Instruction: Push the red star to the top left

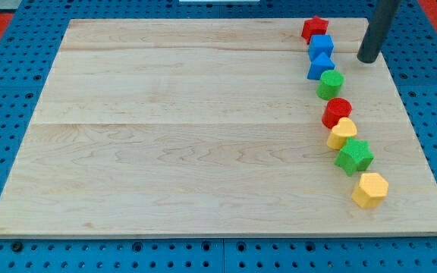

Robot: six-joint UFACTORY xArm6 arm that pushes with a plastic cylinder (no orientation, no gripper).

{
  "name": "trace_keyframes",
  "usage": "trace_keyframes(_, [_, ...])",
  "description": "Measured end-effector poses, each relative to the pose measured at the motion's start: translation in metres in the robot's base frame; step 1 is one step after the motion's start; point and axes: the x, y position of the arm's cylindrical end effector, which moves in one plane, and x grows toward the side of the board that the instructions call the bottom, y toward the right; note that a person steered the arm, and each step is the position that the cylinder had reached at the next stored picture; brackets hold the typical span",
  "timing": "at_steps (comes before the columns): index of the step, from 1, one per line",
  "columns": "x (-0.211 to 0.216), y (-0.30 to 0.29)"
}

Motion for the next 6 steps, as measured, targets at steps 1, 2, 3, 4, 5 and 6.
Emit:
trace_keyframes(1, [-0.026, 0.000])
trace_keyframes(2, [-0.046, -0.001])
trace_keyframes(3, [-0.065, -0.022])
trace_keyframes(4, [-0.074, -0.053])
trace_keyframes(5, [-0.079, -0.092])
trace_keyframes(6, [-0.079, -0.144])
